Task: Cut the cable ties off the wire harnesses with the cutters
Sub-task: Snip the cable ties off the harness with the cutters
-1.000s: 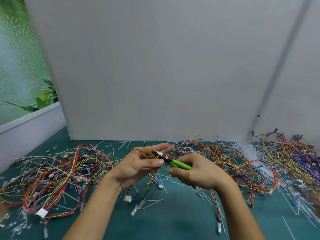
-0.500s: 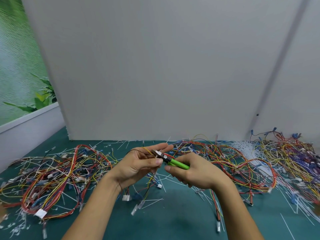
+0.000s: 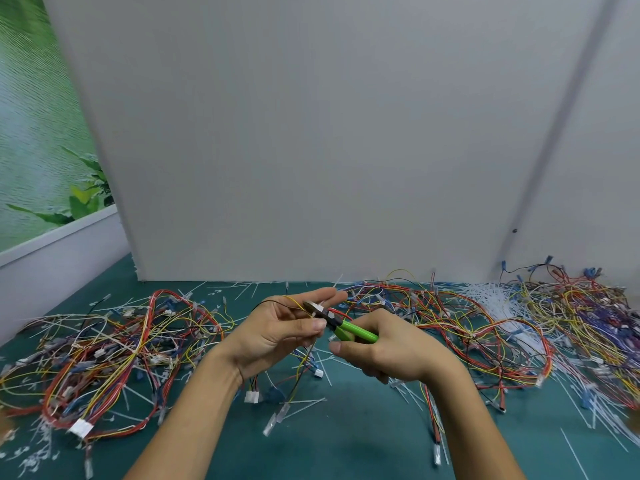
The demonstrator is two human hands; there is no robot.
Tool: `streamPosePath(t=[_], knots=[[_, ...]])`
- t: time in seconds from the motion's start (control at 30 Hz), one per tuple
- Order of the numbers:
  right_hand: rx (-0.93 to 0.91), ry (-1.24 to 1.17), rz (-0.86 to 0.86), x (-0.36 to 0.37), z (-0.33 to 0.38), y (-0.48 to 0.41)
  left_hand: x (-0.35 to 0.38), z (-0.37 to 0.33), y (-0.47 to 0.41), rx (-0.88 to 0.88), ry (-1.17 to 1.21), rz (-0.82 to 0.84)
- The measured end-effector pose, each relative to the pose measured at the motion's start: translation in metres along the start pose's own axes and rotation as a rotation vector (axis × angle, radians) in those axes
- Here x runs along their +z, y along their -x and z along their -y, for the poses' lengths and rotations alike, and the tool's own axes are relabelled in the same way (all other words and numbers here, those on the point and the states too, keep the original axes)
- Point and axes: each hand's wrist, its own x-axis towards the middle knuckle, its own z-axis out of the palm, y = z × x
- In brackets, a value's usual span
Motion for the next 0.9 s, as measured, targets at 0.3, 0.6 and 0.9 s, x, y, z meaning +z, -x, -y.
streamPosePath(t=[0.3, 0.6, 0.9], knots=[[0.006, -0.047, 0.055, -0.005, 0.002, 0.006, 0.003, -0.001, 0.001, -0.012, -0.031, 0.018], [0.026, 0.085, -0.025, -0.003, 0.003, 0.001, 0.003, 0.001, 0.0, -0.007, 0.01, 0.015], [0.041, 0.05, -0.077, 0.0, -0.006, -0.005, 0.011, -0.005, 0.003, -0.039, -0.014, 0.001]])
